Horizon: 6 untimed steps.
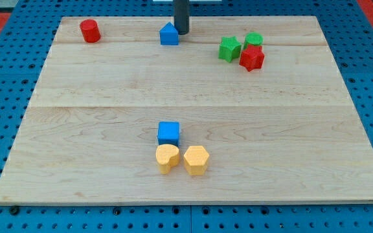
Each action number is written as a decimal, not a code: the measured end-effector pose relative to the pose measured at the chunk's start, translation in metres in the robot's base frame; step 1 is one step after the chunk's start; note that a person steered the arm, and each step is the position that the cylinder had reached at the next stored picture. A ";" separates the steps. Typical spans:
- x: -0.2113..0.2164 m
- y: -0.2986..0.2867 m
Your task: Move the green star towards center
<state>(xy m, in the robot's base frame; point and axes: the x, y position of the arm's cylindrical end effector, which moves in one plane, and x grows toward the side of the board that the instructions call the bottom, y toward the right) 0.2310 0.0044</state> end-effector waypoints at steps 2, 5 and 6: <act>-0.024 0.141; 0.051 0.091; 0.069 0.065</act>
